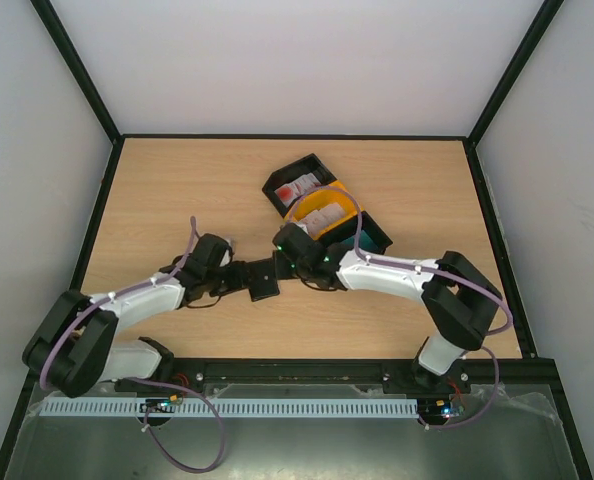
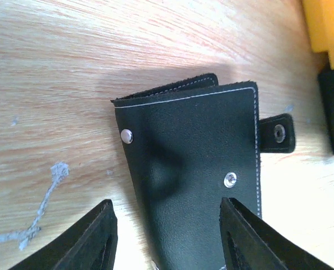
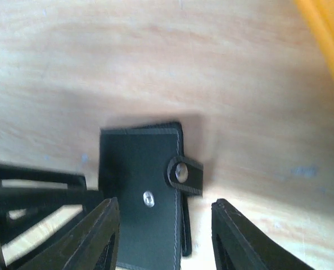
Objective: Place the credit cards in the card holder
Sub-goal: Close the card holder at the center of the board.
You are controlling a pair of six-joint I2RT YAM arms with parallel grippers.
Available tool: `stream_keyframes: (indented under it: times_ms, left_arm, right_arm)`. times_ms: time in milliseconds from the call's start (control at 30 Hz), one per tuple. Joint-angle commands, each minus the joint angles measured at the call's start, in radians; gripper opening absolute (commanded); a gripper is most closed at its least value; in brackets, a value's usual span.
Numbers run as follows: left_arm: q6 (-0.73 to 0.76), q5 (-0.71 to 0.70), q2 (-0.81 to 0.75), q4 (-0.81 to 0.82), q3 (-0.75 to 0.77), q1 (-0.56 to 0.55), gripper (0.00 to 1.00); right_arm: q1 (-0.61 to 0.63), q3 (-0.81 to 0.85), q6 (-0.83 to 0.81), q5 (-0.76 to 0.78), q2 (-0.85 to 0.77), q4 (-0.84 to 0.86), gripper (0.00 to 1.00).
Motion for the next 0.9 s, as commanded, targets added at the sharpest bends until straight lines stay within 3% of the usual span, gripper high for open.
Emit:
stream_keyframes:
  times_ms: [0, 333, 667, 867]
  left_arm:
    - [-0.096, -0.043, -0.078, 0.058, -0.054, -0.005, 0.54]
    - [-0.143, -0.028, -0.149, 0.1, -0.111, -0.003, 0.56]
    - [-0.122, 0.003, -0.135, 0.145, -0.134, -0.002, 0.54]
    - [-0.12, 0.005, -0.13, 0.151, -0.136, -0.002, 0.54]
  right_arm:
    - [-0.002, 0.131, -0.073, 0.133, 0.075, -0.178, 0.45]
    - [-0.001, 0.328, -0.086, 0.149, 0.26, -0.285, 0.45]
    - [-0.001, 0.33, -0.03, 0.191, 0.253, -0.359, 0.19]
    - [-0.001, 0.328, -0.026, 0.184, 0.254, -0.363, 0.08]
